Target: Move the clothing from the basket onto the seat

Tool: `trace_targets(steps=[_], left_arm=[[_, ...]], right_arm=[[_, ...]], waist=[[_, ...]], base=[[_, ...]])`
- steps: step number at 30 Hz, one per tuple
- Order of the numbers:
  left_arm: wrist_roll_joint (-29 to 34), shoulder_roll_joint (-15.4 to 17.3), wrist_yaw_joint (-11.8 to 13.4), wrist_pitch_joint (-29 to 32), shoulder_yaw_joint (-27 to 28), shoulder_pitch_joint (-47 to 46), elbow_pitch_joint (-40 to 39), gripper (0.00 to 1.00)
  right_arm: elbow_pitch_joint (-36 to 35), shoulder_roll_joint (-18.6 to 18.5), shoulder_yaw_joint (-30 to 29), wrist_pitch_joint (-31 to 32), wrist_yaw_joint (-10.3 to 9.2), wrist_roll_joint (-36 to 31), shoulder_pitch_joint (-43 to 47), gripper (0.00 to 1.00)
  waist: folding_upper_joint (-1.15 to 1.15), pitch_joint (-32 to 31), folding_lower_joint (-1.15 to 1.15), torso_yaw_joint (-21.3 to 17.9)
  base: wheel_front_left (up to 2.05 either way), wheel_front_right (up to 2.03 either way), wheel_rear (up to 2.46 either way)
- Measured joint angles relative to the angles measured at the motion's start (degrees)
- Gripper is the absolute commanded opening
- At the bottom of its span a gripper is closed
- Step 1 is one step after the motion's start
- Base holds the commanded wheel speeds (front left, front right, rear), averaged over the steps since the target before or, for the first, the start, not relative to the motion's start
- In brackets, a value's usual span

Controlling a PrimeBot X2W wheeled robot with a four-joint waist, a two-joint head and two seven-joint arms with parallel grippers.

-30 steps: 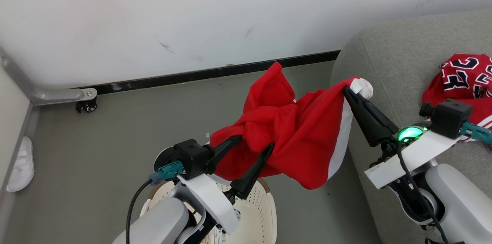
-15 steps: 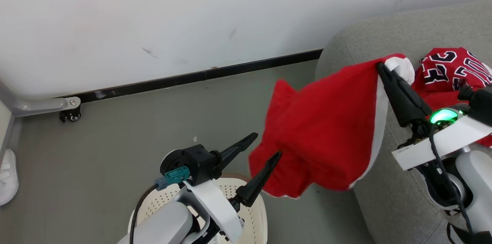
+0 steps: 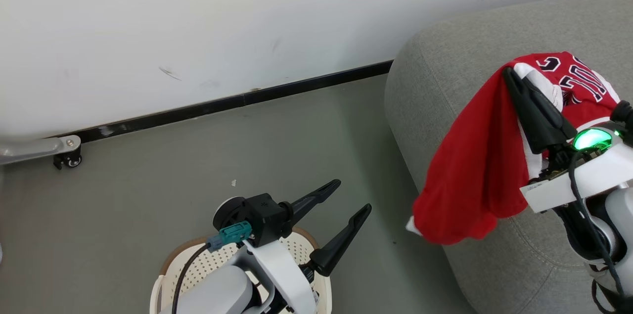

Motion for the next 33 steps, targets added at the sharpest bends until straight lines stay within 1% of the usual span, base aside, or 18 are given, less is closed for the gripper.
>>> trace_targets(steps=[6, 15, 27, 33], left_arm=[[0.0, 0.1, 0.0, 0.0, -0.7, 0.0, -0.5, 1.0], [0.0, 0.5, -0.1, 0.0, -0.8, 0.0, -0.8, 1.0], [0.0, 0.9, -0.1, 0.0, -1.2, 0.0, -1.0, 1.0], [-0.1, 1.0, -0.1, 0.0, -1.2, 0.0, -1.0, 1.0]], right_arm=[[-1.4, -1.8, -2.5, 0.0, 0.0, -0.8, -0.1, 0.0], [-2.1, -2.4, -5.1, 0.0, 0.0, -1.3, -0.1, 0.0], [-3.3, -2.5, -5.7, 0.0, 0.0, -2.4, -0.4, 0.0], [-3.3, -4.4, -5.6, 0.0, 0.01, -3.6, -3.6, 0.0]], waist=[[0.0, 0.3, 0.0, -1.4], [0.0, 0.9, 0.0, -3.3], [0.0, 1.5, 0.0, -5.3], [0.0, 1.6, 0.0, -6.1]], base=[[0.0, 0.0, 0.0], [0.0, 0.0, 0.0], [0.0, 0.0, 0.0], [0.0, 0.0, 0.0]])
